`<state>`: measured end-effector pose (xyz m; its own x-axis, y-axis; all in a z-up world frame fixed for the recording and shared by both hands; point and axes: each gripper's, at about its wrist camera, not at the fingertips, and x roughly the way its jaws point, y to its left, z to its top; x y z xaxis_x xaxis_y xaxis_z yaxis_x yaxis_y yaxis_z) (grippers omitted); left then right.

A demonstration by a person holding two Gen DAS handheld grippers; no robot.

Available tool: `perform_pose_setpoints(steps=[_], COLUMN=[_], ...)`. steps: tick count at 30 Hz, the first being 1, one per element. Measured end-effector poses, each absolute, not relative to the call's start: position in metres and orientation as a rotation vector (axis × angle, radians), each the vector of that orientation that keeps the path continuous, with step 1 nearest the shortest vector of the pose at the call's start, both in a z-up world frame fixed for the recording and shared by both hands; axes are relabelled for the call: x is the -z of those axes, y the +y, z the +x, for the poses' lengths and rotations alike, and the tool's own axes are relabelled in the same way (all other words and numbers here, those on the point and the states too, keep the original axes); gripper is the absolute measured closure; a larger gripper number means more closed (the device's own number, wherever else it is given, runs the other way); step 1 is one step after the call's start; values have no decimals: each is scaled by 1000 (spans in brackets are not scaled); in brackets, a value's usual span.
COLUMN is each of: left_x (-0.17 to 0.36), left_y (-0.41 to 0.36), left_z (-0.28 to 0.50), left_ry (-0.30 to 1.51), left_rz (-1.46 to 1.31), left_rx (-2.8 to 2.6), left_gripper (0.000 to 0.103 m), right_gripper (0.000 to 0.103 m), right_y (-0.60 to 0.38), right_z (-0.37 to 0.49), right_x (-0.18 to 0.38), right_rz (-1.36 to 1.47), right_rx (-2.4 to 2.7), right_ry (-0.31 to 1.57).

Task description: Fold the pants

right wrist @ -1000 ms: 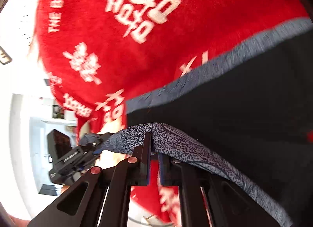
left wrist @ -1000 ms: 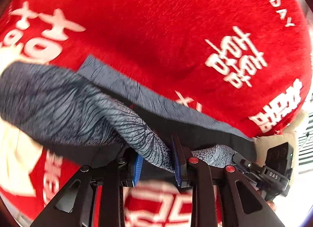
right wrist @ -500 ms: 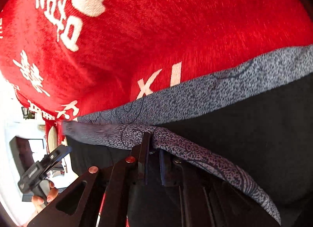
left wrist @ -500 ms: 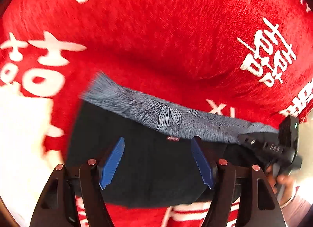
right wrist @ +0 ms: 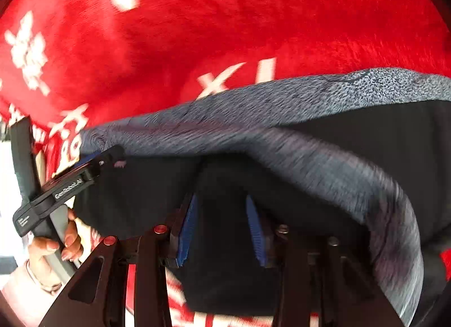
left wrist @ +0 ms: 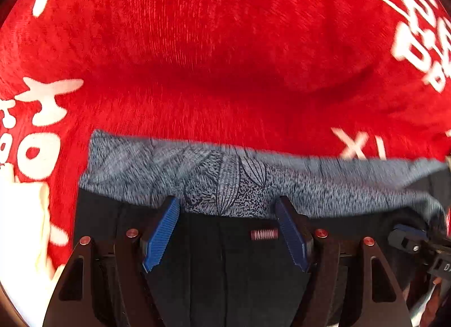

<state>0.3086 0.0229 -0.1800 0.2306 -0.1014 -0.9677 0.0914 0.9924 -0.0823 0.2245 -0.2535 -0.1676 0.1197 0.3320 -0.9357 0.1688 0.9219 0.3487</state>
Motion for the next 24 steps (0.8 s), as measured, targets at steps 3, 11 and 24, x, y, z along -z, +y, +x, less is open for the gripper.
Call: perform_pose_setpoints(steps=[3, 11, 24], left_x=[180, 131, 123], left_y=[23, -5, -184], left_z=[321, 265, 108], left_ry=[1323, 1329, 1528], left_rz=[9, 42, -25], left_rx=[88, 253, 592], left_gripper=[31, 31, 31], right_gripper=[66, 45, 45], right_y=[-265, -307, -408], right_z=[230, 152, -86], right_x=[163, 100, 78], right_rz=[477, 533, 593], right_rx=[-108, -93, 55], right_ry=[1423, 1348, 1454])
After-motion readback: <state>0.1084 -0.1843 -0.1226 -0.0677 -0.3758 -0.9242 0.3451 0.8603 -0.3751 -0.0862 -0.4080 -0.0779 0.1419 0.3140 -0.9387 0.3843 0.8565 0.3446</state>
